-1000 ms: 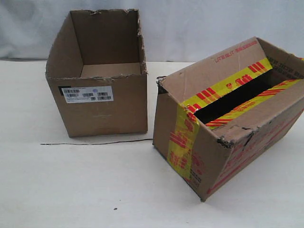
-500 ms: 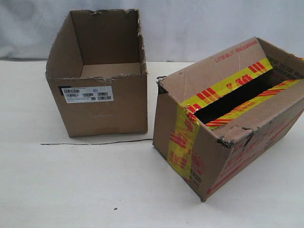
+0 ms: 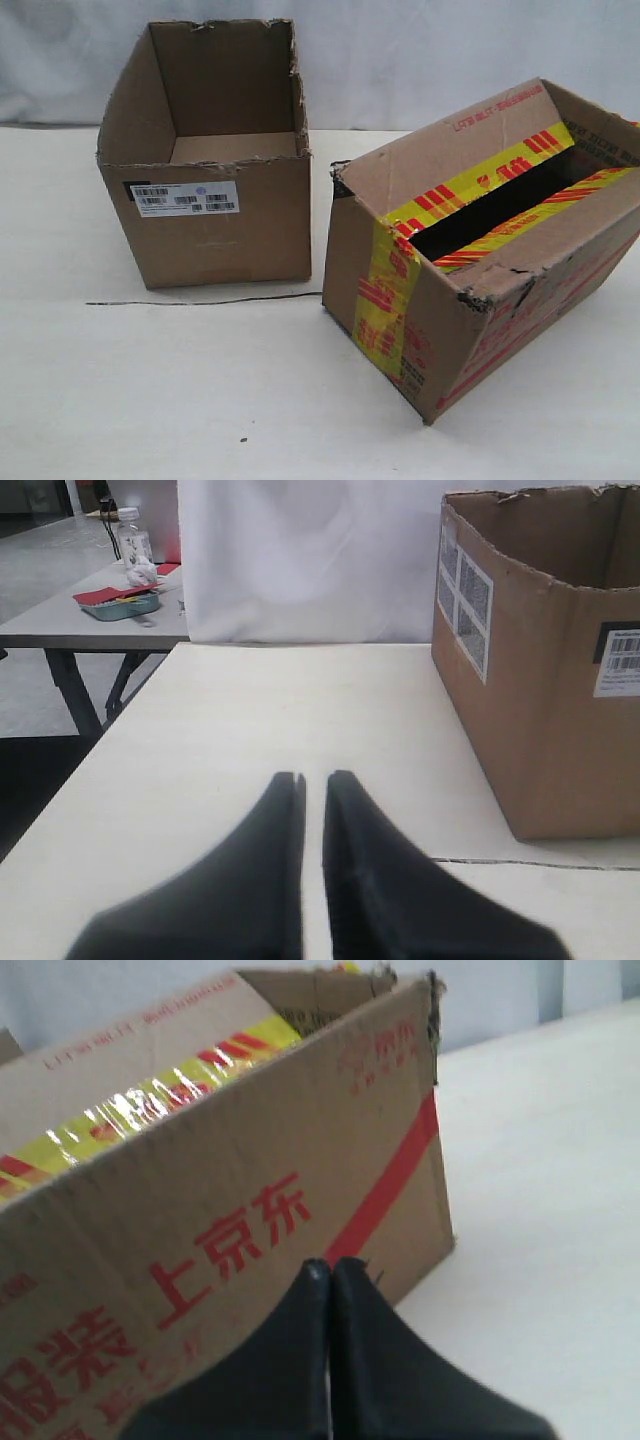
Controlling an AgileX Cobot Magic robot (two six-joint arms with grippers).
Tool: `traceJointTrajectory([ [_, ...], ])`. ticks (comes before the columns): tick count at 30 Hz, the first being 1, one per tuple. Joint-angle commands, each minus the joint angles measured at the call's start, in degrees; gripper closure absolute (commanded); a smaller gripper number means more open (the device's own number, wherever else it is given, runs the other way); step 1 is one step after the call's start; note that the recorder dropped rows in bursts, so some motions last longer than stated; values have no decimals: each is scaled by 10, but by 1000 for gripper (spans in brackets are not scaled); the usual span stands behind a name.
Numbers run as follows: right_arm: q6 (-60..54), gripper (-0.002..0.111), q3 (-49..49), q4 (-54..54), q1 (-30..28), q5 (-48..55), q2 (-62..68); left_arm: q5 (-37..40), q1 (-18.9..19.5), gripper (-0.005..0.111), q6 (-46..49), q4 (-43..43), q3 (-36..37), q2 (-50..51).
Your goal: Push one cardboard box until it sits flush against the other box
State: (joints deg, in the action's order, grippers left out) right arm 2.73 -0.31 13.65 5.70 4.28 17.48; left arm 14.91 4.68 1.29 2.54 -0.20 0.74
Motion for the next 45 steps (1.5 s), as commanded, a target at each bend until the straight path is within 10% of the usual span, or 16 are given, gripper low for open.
traceJointTrajectory([
  [1, -5, 109, 3, 5, -2, -83, 127, -2, 1, 107, 0, 0, 2, -3],
  [17, -32, 109, -80, 16, -2, -370, 544, -2, 1, 107, 0, 0, 2, -3],
  [45, 12, 109, -439, -83, -2, -290, 943, -2, 1, 107, 0, 0, 2, -3],
])
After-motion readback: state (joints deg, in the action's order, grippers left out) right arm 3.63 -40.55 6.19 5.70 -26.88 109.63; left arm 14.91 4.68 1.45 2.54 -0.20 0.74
